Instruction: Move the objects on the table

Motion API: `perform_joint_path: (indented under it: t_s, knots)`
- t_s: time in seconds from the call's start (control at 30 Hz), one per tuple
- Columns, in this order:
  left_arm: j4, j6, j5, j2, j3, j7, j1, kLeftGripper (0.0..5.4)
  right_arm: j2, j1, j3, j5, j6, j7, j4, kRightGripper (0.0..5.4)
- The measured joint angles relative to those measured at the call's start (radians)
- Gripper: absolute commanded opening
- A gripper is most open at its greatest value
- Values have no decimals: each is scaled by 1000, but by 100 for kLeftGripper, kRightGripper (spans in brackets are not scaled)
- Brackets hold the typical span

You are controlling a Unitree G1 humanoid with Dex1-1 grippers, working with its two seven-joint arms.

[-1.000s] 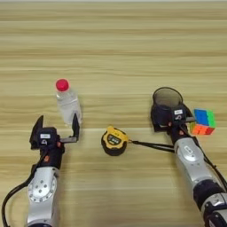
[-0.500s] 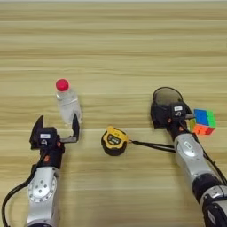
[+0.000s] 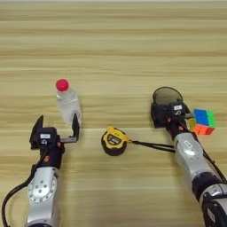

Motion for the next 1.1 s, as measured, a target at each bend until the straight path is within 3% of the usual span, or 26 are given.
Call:
perform_joint_path:
  t_s: [0.5, 0.87, 1.1]
  knots:
    - [0, 0, 0, 0, 0, 0, 0, 540, 5, 16, 8, 0, -4, 21, -25, 483]
    - [-4, 0, 0, -2, 0, 1, 3, 540, 55, 158, 74, -4, 5, 62, -191, 483]
    - [-9, 0, 0, -2, 0, 1, 3, 540, 60, 173, 118, -22, 15, 62, -205, 483]
